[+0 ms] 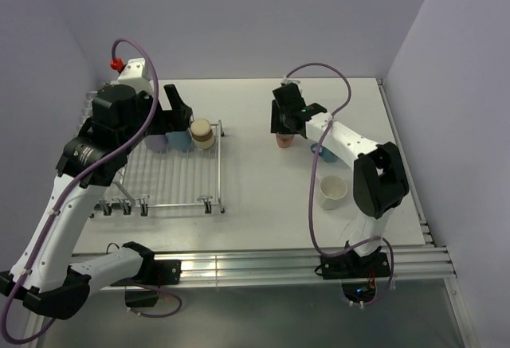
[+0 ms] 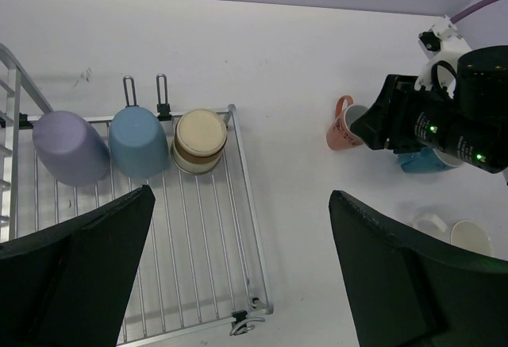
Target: Load the cups into the dish rack
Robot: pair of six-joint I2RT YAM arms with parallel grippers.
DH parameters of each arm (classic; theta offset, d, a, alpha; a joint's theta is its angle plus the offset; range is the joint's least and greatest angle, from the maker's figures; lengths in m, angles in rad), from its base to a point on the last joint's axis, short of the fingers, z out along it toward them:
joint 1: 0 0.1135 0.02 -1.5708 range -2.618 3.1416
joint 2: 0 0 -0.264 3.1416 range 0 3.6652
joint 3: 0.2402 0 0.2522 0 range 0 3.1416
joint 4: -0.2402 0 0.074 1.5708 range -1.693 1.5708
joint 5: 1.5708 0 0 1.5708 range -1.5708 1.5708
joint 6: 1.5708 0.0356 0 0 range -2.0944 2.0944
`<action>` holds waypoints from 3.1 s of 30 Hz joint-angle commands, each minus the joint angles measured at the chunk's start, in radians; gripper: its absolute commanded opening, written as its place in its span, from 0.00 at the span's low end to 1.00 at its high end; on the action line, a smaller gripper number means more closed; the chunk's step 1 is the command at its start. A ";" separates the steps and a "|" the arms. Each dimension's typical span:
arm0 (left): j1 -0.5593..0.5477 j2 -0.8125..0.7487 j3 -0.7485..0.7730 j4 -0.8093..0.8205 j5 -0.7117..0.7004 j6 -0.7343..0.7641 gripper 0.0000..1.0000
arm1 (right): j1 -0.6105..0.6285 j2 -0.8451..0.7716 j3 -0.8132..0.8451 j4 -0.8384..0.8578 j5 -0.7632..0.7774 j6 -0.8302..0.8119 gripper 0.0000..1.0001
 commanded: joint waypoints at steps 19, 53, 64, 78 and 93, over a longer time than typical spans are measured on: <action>-0.001 -0.063 -0.091 0.036 0.041 -0.030 0.99 | 0.005 0.201 0.157 -0.012 0.021 -0.042 0.42; 0.007 -0.054 -0.397 0.450 0.437 -0.148 0.99 | 0.000 -0.457 -0.228 0.349 -0.688 0.226 0.00; 0.007 -0.068 -0.538 0.740 0.693 -0.206 0.99 | 0.000 -0.634 -0.469 0.818 -0.918 0.660 0.00; 0.005 -0.065 -0.604 0.921 0.817 -0.263 0.99 | 0.000 -0.559 -0.536 1.129 -0.968 0.884 0.00; -0.001 -0.032 -0.596 0.972 0.863 -0.300 0.99 | 0.002 -0.511 -0.545 1.312 -1.005 1.001 0.00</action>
